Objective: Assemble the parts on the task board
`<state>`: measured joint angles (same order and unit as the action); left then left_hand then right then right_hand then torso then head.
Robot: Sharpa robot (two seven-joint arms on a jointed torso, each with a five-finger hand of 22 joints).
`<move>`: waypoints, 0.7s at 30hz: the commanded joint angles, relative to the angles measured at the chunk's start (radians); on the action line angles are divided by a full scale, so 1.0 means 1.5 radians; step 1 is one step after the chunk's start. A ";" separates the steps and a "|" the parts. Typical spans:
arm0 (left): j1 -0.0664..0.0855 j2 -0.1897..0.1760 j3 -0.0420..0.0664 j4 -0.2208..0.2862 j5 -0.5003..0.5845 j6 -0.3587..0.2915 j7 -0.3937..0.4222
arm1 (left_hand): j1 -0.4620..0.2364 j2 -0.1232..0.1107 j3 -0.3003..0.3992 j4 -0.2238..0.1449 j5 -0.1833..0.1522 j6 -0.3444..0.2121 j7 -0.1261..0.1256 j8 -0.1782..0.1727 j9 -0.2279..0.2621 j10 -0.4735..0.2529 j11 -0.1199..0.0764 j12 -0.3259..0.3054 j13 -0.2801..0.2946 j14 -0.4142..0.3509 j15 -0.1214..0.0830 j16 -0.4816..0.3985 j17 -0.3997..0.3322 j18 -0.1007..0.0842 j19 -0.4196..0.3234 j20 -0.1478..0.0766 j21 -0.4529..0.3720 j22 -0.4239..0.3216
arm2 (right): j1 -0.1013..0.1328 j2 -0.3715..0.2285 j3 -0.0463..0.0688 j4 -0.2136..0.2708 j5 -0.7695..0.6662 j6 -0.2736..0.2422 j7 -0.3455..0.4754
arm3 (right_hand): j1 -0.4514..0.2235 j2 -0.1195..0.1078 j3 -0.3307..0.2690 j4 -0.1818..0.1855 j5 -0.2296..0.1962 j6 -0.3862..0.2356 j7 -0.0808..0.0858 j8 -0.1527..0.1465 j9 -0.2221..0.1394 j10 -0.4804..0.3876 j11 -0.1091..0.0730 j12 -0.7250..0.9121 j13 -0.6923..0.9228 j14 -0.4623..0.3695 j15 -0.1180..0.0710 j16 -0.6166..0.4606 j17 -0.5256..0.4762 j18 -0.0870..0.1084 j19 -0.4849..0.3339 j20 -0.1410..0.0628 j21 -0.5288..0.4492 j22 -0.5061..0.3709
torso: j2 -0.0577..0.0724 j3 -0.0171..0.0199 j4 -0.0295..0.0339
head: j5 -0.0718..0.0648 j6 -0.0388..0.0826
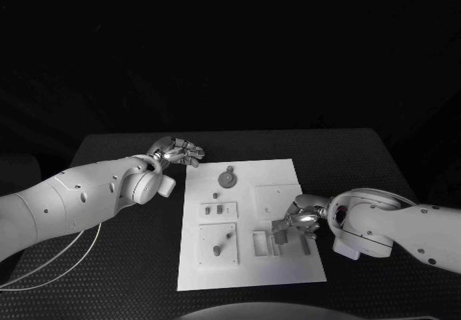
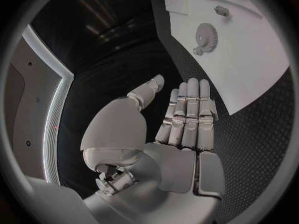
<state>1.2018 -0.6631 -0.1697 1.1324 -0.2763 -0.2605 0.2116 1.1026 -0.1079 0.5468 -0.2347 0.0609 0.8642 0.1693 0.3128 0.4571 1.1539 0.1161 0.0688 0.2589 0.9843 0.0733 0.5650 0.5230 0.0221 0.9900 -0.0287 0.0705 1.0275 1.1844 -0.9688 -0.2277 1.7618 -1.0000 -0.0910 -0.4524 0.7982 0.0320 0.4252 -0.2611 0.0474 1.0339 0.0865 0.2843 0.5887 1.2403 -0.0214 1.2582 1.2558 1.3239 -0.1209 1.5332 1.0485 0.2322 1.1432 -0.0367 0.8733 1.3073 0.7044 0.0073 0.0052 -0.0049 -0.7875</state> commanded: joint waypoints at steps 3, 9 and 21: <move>0.001 0.000 0.000 0.002 0.003 0.010 0.002 | 0.002 0.001 0.003 0.000 0.001 -0.004 0.003 0.001 -0.001 -0.001 0.002 0.001 -0.001 0.005 0.001 -0.003 0.001 0.006 0.002 0.003 0.000 -0.001 | 0.000 0.024 -0.001 -0.005 0.057 -0.002 -0.013 | 0.006 0.014 0.018 -0.017 0.002 0.004 0.001 0.001 0.004 0.006 0.000 0.003 0.000 0.004 -0.002 0.001 -0.001 0.020 0.003 0.000 0.004 0.013 | 0.000 0.0000 -0.0006 | 0.002 -0.002; 0.001 0.001 0.000 0.002 0.003 0.012 0.000 | 0.002 0.001 0.003 0.000 0.001 -0.004 0.003 0.001 -0.001 -0.002 0.002 0.001 -0.001 0.005 0.001 -0.004 0.001 0.006 0.002 0.003 0.000 -0.001 | 0.000 0.051 -0.002 -0.020 0.066 0.010 -0.021 | 0.003 0.015 0.017 -0.017 0.002 0.004 0.001 0.000 0.004 0.006 0.000 0.004 0.000 0.003 -0.002 0.001 -0.001 0.020 0.003 0.000 0.004 0.013 | 0.001 0.0000 0.0013 | -0.001 -0.002; 0.001 -0.002 0.000 0.005 0.003 0.014 0.000 | 0.001 0.001 0.003 0.001 0.001 -0.005 0.003 0.001 -0.001 -0.002 0.002 0.000 -0.002 0.006 0.001 -0.004 0.002 0.006 0.003 0.003 0.000 -0.001 | -0.002 0.076 -0.014 -0.042 0.030 0.027 -0.025 | -0.004 0.016 0.017 -0.016 0.002 0.004 0.001 -0.001 0.003 0.004 0.000 0.003 0.000 0.002 -0.002 0.001 -0.003 0.020 0.002 0.000 0.003 0.013 | 0.000 0.0008 0.0013 | 0.004 -0.003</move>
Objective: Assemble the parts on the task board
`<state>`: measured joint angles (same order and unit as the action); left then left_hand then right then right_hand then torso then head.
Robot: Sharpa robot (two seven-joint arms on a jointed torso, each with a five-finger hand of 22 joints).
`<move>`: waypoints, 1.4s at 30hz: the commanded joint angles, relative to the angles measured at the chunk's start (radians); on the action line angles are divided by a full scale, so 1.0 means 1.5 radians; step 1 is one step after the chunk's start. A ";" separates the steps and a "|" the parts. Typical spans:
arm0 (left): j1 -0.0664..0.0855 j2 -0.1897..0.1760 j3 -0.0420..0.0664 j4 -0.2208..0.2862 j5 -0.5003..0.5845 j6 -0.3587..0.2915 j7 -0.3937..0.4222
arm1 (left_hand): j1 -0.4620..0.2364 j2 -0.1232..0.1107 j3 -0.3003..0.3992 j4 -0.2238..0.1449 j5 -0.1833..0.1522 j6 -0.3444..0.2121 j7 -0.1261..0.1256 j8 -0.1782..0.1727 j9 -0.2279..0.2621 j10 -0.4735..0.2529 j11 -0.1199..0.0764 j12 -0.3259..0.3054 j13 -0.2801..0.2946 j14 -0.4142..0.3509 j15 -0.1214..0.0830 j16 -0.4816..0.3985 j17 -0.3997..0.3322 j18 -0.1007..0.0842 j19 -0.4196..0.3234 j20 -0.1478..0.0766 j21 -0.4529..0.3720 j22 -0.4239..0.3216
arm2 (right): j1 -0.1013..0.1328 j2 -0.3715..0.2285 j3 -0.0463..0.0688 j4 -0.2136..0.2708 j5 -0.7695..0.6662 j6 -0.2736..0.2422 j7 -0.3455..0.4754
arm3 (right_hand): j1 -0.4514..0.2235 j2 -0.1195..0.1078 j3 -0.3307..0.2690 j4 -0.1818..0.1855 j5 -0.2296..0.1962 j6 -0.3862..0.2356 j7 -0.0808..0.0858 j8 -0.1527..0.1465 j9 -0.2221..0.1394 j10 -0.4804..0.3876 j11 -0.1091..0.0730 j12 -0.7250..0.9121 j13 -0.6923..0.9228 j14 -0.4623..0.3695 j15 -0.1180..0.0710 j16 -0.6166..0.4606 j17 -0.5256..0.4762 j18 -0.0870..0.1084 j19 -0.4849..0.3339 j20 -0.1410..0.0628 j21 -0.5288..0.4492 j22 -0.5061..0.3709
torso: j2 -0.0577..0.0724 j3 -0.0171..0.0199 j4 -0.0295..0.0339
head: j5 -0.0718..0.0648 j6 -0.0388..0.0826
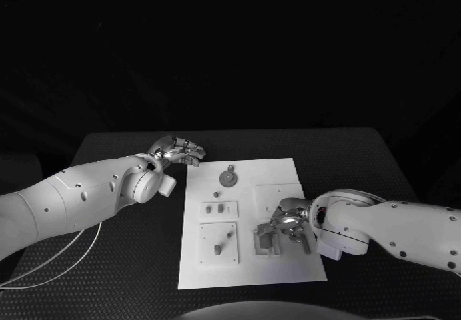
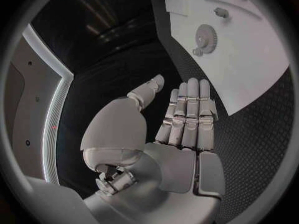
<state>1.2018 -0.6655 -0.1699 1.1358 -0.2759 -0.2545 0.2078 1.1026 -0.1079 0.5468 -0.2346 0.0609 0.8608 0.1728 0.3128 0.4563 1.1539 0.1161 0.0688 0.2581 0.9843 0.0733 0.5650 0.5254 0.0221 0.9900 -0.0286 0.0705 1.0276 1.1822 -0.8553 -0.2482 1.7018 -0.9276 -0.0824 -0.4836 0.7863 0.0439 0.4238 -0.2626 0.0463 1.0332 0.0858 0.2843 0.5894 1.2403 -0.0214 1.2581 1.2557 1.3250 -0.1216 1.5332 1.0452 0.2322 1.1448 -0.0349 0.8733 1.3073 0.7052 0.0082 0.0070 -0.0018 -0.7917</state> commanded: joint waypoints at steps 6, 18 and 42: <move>0.001 0.000 0.000 0.002 0.003 0.010 0.003 | 0.001 0.001 0.003 0.001 0.001 -0.003 0.001 0.001 -0.001 -0.002 0.002 0.001 -0.001 0.006 0.001 -0.005 0.001 0.006 0.003 0.003 0.000 -0.001 | -0.003 0.001 0.000 -0.001 -0.020 0.035 -0.006 | -0.001 0.005 0.018 -0.014 0.003 0.004 0.002 -0.001 0.003 0.002 0.000 0.001 -0.001 0.000 -0.001 0.000 -0.002 0.020 0.000 0.000 0.003 0.013 | 0.000 -0.0003 -0.0009 | 0.002 -0.002; 0.001 -0.001 0.000 0.003 0.003 0.010 0.003 | 0.001 0.001 0.003 0.001 0.001 -0.003 0.001 0.002 -0.001 -0.002 0.002 0.001 -0.001 0.006 0.001 -0.005 0.002 0.006 0.003 0.003 0.000 -0.001 | -0.005 0.003 0.000 -0.001 -0.020 0.038 -0.007 | -0.010 0.001 0.018 -0.012 0.003 0.005 0.002 -0.002 0.003 0.001 0.000 0.000 -0.001 -0.001 -0.001 0.000 -0.002 0.020 -0.001 0.000 0.002 0.013 | 0.000 0.0004 -0.0009 | 0.004 -0.003; 0.001 -0.002 0.000 0.003 0.003 0.010 0.003 | -0.001 0.002 0.003 0.003 0.001 -0.003 0.002 0.002 -0.001 -0.002 0.003 0.001 -0.002 0.007 0.001 -0.007 0.004 0.006 0.003 0.003 0.000 -0.002 | -0.009 0.010 0.000 -0.009 -0.039 0.029 -0.009 | -0.027 -0.015 0.022 -0.006 0.003 0.003 0.002 -0.005 0.002 -0.006 0.001 -0.005 -0.006 -0.004 -0.001 -0.001 -0.005 0.020 -0.002 0.000 0.002 0.013 | 0.000 0.0004 -0.0008 | 0.007 -0.003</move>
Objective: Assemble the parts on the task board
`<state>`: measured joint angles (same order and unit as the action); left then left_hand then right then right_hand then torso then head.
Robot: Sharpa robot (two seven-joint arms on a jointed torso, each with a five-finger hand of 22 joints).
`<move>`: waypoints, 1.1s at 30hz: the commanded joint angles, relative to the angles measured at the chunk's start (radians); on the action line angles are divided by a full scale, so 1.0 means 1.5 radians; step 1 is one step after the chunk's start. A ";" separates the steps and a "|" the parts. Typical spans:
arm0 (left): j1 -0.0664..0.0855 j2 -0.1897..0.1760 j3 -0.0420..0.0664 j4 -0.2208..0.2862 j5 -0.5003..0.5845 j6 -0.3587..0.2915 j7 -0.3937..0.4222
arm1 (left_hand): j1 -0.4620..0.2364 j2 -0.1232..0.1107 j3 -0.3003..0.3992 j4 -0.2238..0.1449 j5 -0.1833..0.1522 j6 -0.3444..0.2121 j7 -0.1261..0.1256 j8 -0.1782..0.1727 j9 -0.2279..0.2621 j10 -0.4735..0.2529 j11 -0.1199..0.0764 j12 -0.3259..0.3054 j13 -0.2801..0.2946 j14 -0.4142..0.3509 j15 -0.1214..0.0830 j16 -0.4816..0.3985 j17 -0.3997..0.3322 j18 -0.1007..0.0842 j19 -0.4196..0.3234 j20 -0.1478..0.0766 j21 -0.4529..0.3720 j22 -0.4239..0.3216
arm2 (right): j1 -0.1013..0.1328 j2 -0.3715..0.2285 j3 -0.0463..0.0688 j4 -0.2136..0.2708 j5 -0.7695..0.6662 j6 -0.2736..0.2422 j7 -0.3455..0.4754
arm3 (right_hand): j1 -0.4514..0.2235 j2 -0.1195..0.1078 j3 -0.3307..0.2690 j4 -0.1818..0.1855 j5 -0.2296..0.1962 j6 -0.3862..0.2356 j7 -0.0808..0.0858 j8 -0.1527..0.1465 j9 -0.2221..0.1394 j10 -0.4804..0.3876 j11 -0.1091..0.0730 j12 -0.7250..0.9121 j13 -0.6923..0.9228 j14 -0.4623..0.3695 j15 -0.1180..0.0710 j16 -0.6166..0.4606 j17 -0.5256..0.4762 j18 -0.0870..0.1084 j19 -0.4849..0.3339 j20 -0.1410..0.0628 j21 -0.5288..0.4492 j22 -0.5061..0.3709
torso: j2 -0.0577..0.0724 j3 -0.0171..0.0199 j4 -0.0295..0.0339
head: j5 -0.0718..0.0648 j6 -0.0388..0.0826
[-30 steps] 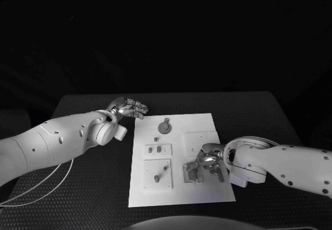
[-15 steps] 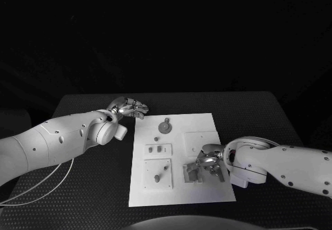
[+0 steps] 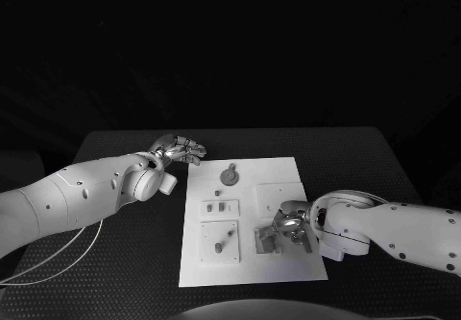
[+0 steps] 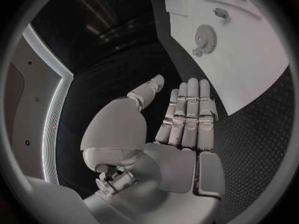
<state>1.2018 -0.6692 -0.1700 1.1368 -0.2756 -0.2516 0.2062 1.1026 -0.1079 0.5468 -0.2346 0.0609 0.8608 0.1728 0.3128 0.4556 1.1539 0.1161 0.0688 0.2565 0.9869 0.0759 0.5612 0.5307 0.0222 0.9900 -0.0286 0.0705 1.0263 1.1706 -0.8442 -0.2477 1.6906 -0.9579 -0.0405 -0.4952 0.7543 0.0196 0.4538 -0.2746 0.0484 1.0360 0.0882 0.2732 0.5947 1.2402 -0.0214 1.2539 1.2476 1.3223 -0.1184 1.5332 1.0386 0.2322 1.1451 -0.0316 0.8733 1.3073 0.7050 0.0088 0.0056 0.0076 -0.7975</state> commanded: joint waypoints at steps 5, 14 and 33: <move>0.001 0.000 0.000 0.002 0.003 0.008 0.004 | -0.002 0.002 0.002 0.003 0.001 -0.003 0.002 0.002 -0.001 -0.002 0.003 0.001 -0.001 0.005 -0.001 -0.005 0.002 0.006 0.003 0.003 0.000 -0.001 | -0.004 0.005 0.000 -0.004 -0.019 0.009 -0.001 | -0.005 0.001 0.002 0.002 0.001 0.001 0.001 0.002 -0.001 -0.006 0.001 -0.002 -0.001 -0.002 -0.003 -0.001 0.000 0.020 -0.002 -0.003 0.002 0.013 | 0.000 0.0000 0.0006 | 0.001 -0.001; 0.001 -0.001 0.000 0.002 0.003 0.008 0.004 | -0.004 0.001 0.001 0.005 0.001 -0.003 0.003 0.002 -0.001 -0.002 0.003 0.001 -0.001 0.005 -0.001 -0.006 0.003 0.006 0.003 0.003 0.000 -0.001 | -0.006 0.007 0.000 -0.006 -0.017 0.017 -0.001 | -0.005 0.001 0.002 0.002 0.001 0.001 0.001 0.002 -0.001 -0.006 0.001 -0.002 -0.001 -0.002 -0.003 -0.001 0.000 0.020 -0.002 -0.003 0.002 0.013 | 0.000 -0.0002 0.0001 | 0.002 -0.003; 0.001 -0.002 0.000 0.002 0.003 0.009 0.004 | -0.005 0.001 0.000 0.005 0.001 -0.004 0.004 0.002 -0.002 -0.003 0.003 0.001 -0.002 0.005 -0.001 -0.008 0.005 0.006 0.003 0.003 0.000 -0.001 | -0.006 0.007 0.000 -0.007 -0.017 0.003 0.000 | -0.005 0.001 0.002 0.002 0.001 0.001 0.001 0.002 -0.001 -0.006 0.001 -0.002 -0.001 -0.002 -0.003 -0.001 0.000 0.020 -0.002 -0.003 0.002 0.013 | 0.000 -0.0001 0.0000 | 0.002 -0.002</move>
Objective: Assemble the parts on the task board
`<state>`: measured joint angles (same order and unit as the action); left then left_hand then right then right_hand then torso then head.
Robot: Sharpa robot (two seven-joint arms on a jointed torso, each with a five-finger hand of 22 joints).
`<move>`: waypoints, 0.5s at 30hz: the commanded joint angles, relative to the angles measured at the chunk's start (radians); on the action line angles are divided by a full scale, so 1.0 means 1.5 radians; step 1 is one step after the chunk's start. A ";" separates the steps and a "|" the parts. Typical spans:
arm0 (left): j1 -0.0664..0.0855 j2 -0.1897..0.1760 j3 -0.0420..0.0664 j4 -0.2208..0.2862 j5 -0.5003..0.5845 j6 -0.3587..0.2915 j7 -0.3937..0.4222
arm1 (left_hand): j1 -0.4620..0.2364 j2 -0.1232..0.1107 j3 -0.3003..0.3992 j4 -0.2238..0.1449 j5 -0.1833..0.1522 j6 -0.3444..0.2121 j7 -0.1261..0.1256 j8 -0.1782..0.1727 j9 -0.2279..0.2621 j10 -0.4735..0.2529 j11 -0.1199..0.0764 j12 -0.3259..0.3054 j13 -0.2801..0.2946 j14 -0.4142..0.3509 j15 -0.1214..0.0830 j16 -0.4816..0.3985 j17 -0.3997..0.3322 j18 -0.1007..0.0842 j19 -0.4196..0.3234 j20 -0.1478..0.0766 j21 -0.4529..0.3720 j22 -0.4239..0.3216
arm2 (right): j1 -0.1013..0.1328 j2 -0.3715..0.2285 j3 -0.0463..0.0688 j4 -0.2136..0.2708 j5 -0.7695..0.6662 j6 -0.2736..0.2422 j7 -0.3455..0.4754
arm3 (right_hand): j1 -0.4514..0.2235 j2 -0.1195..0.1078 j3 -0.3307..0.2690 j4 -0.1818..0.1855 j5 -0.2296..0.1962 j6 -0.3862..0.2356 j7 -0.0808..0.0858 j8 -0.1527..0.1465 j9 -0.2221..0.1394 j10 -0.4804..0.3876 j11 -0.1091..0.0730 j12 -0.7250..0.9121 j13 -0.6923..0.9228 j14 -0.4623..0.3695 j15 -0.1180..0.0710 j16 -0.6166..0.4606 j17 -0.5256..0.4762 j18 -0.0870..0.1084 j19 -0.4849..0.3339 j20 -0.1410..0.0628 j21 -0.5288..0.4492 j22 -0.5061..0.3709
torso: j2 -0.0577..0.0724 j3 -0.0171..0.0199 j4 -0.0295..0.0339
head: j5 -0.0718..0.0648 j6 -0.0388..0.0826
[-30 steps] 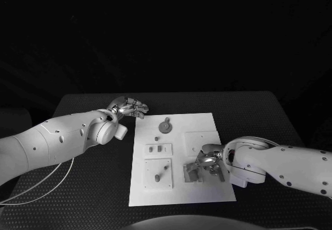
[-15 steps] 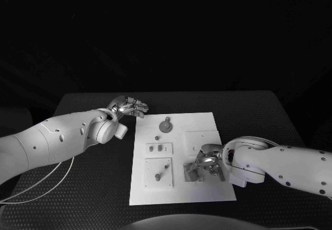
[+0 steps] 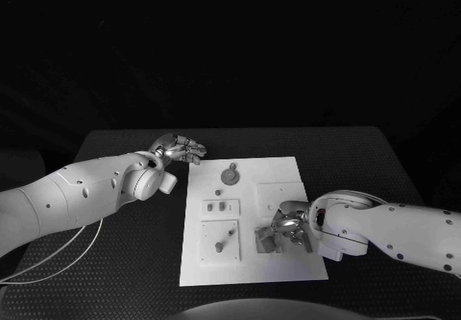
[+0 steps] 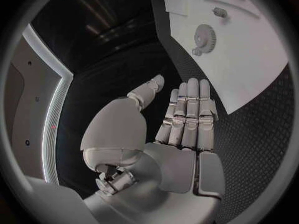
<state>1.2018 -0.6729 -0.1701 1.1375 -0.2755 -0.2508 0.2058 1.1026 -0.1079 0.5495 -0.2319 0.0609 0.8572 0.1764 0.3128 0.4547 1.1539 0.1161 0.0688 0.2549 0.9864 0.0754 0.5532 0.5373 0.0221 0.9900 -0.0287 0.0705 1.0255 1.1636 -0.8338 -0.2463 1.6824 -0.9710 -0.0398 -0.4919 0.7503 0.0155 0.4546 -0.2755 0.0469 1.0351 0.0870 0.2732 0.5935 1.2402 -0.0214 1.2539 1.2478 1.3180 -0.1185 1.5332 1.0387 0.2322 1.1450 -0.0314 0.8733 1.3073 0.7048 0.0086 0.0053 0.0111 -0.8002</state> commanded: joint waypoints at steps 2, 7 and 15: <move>0.001 0.000 0.000 0.002 0.003 0.008 0.005 | -0.005 0.001 -0.002 0.004 0.001 -0.002 0.001 0.002 -0.001 -0.003 0.003 0.001 -0.001 0.006 0.000 -0.003 0.001 0.006 0.003 0.003 0.000 -0.001 | -0.002 0.000 -0.001 -0.002 -0.008 0.002 -0.002 | -0.003 0.004 0.002 0.002 0.003 0.002 0.002 0.002 0.000 -0.006 0.001 -0.002 -0.001 0.001 -0.003 -0.001 0.000 0.020 -0.002 -0.003 0.002 0.013 | 0.000 -0.0001 0.0001 | 0.000 0.000; 0.001 0.000 0.000 0.002 0.003 0.007 0.004 | -0.005 0.001 -0.002 0.004 0.001 -0.002 0.001 0.002 -0.001 -0.003 0.003 0.001 -0.001 0.006 0.000 -0.003 0.002 0.006 0.003 0.003 0.000 -0.001 | -0.002 -0.001 -0.001 -0.001 -0.008 -0.001 -0.002 | -0.003 0.004 0.002 0.002 0.003 0.002 0.002 0.002 0.000 -0.006 0.001 -0.002 -0.001 0.001 -0.003 -0.001 0.000 0.020 -0.002 -0.003 0.002 0.013 | 0.000 -0.0001 0.0002 | -0.001 0.000; 0.001 0.000 0.000 0.002 0.003 0.007 0.005 | -0.005 0.001 -0.002 0.004 0.001 -0.002 0.001 0.002 -0.001 -0.003 0.003 0.001 -0.001 0.006 0.000 -0.004 0.003 0.006 0.003 0.003 0.000 -0.001 | -0.002 -0.001 -0.001 0.000 -0.008 -0.004 0.001 | -0.098 -0.193 0.101 0.168 0.008 -0.012 -0.006 -0.007 -0.005 -0.034 0.002 -0.029 -0.022 -0.015 0.008 -0.009 -0.021 0.018 0.002 -0.019 -0.013 0.000 | 0.000 -0.0002 0.0001 | -0.001 0.000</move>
<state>1.2019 -0.6739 -0.1701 1.1377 -0.2755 -0.2506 0.2057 1.1026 -0.1079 0.5495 -0.2319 0.0609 0.8572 0.1764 0.3128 0.4539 1.1539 0.1161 0.0688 0.2541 0.9863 0.0753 0.5529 0.5395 0.0221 0.9900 -0.0287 0.0705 1.0247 1.1629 -0.8344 -0.2473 1.6827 -0.9715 -0.0451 -0.4918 0.6179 -0.2245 0.5343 -0.1000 0.0562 1.0207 0.0838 0.2701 0.5903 1.2004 -0.0177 1.2157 1.2179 1.2999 -0.1115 1.5234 1.0096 0.2340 1.1419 -0.0364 0.8601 1.3073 0.7048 0.0085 0.0054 0.0096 -0.8005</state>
